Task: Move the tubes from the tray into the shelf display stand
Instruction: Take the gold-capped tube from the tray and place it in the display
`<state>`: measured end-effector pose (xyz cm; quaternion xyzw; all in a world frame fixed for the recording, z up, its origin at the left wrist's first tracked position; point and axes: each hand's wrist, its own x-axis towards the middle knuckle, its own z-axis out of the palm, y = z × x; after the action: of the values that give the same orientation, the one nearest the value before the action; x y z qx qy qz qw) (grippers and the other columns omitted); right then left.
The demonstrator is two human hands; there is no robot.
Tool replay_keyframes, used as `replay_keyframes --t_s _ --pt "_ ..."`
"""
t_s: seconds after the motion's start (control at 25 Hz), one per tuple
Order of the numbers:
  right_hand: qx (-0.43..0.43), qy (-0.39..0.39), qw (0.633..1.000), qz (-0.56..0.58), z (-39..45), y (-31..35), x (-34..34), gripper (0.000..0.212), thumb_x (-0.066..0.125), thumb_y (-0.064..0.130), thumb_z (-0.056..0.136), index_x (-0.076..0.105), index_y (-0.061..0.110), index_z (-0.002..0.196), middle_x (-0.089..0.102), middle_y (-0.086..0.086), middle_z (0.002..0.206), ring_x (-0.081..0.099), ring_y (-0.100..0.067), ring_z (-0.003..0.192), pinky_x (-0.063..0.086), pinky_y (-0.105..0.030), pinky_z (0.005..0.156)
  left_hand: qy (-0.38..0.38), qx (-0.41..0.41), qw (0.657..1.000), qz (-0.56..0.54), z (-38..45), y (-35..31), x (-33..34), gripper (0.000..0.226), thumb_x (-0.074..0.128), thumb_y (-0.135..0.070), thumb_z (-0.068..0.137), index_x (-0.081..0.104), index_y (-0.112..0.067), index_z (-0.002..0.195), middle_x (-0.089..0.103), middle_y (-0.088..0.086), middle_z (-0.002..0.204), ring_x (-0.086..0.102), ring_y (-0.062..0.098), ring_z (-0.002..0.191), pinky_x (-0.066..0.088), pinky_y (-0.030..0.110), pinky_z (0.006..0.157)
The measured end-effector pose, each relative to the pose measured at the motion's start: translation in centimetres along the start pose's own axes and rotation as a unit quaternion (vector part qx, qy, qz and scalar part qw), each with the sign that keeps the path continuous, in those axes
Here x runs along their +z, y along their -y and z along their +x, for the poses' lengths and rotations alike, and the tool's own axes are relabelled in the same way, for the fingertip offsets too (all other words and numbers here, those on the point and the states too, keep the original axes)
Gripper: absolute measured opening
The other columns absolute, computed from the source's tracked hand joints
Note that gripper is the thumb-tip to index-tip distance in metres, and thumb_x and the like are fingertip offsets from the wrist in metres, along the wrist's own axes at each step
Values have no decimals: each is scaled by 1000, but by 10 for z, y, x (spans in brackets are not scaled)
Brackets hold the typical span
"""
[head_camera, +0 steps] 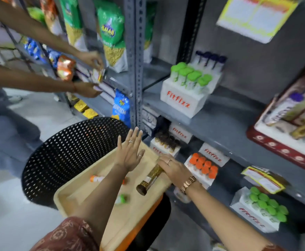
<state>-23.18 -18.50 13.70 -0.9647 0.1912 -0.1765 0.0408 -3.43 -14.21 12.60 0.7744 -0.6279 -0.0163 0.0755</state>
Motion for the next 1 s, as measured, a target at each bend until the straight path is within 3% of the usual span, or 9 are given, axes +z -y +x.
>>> replay_keyframes --t_s 0.16,0.28,0.36,0.44,0.48,0.56,0.64,0.8,1.0 --pt "119 -99 988 -27 -29 -22 -51 36 47 8 71 71 7 98 75 -9 95 72 -24 91 61 -32 76 -65 96 993 -6 43 -67 -45 70 22 -43 86 28 -5 143 33 13 151 33 32 137 27 60 106" --pt "202 -183 962 -33 -60 -45 -79 48 65 1 66 55 12 112 73 -14 103 58 -19 105 46 -30 94 -72 178 981 -19 67 -125 -61 67 27 -39 86 36 -1 140 41 17 145 41 34 133 33 58 104" --pt "259 -226 938 -52 -81 -56 -96 43 54 10 72 47 14 114 71 -16 105 49 -16 103 36 -31 97 -75 227 971 -26 77 -162 -63 63 29 -37 86 41 -1 136 49 17 140 49 32 127 39 53 102" --pt "323 -261 907 -63 -103 -60 -115 41 45 19 72 49 14 112 72 -17 101 54 -19 98 38 -29 92 -77 274 958 -23 81 -195 -63 60 31 -35 86 45 0 133 52 17 137 53 31 123 43 48 101" --pt "357 -271 892 -64 -114 -61 -125 40 45 22 72 53 13 110 73 -17 99 60 -23 95 44 -26 86 -73 298 951 -35 81 -211 -63 63 27 -35 86 42 0 135 48 18 140 49 32 127 41 50 103" --pt "413 -289 861 -72 -137 -65 -140 44 45 26 74 63 4 107 73 -20 98 68 -33 91 57 -34 76 -55 335 939 -53 75 -242 -59 75 10 -42 82 23 -3 145 25 15 154 25 29 142 19 48 116" --pt "455 -298 834 -93 -162 -73 -153 50 44 30 78 66 -3 107 72 -24 101 69 -39 92 57 -48 75 -41 353 933 -64 69 -271 -48 82 -3 -47 77 10 -7 148 10 10 158 8 22 146 1 40 118" --pt "503 -313 797 -118 -204 -86 -179 53 44 36 82 64 -7 108 70 -26 103 67 -41 95 57 -45 77 -32 395 914 -88 55 -335 -34 77 1 -48 83 16 -7 147 17 10 157 11 21 146 0 38 118" --pt "520 -319 782 -129 -251 -104 -206 53 44 35 83 62 -6 112 69 -24 107 65 -40 99 55 -37 82 37 432 897 -90 35 -409 -19 58 31 -31 99 15 -3 147 18 13 156 9 27 146 7 37 119"
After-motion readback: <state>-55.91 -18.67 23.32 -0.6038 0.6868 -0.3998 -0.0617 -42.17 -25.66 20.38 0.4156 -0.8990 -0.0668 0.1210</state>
